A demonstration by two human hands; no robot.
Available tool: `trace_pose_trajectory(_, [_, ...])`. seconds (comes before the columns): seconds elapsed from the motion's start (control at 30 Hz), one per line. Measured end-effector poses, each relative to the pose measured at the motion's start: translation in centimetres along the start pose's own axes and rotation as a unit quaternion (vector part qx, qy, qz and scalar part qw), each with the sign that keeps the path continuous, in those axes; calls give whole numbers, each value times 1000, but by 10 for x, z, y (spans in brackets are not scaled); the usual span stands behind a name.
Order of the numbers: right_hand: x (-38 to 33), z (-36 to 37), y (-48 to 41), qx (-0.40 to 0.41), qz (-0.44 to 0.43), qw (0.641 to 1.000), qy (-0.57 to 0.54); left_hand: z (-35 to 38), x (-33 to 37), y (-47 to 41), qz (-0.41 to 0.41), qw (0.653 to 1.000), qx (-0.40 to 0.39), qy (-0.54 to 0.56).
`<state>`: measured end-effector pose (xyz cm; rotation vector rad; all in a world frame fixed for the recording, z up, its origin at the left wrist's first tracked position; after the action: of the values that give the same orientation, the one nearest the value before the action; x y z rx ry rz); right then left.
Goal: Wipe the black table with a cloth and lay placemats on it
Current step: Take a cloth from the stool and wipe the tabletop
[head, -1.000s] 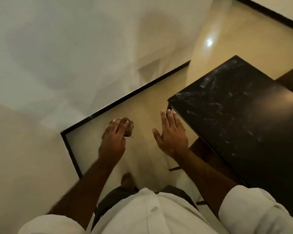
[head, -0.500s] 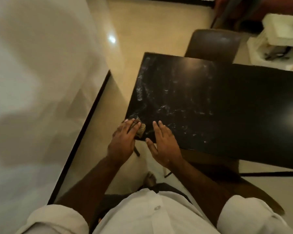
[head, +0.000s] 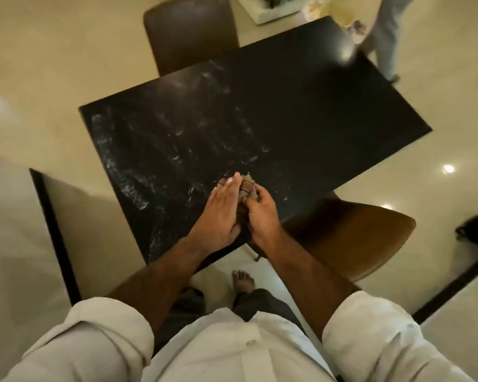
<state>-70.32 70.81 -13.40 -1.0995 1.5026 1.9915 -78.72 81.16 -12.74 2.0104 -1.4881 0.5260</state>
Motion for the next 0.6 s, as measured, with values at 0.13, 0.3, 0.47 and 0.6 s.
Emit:
trace_pose_trajectory(0.13, [-23, -25, -32, 143, -30, 989, 12, -8, -22, -40, 81, 992, -45, -83])
trace_pose_trajectory(0.3, [-50, -67, -88, 200, -18, 978, 62, -10, -75, -91, -3, 979, -51, -196])
trace_pose_trajectory(0.47, [-47, -96, -141, 192, -81, 827, 521, 3, -107, -132, -56, 971, 2, -234])
trace_pose_trajectory(0.6, [-17, -71, -148, 171, -230, 674, 680, 16, -119, -146, -69, 963, 48, -255])
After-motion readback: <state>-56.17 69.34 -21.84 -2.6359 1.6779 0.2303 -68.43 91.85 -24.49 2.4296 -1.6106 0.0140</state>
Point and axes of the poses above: each hand's wrist, its own y-axis away from the middle knuckle, its own z-axis out of the palm, x = y × z, the point moved 4 cm from there along -y, towards the middle knuckle, and after that the axes turned 5 degrees about -z, right-handed, at the moved point
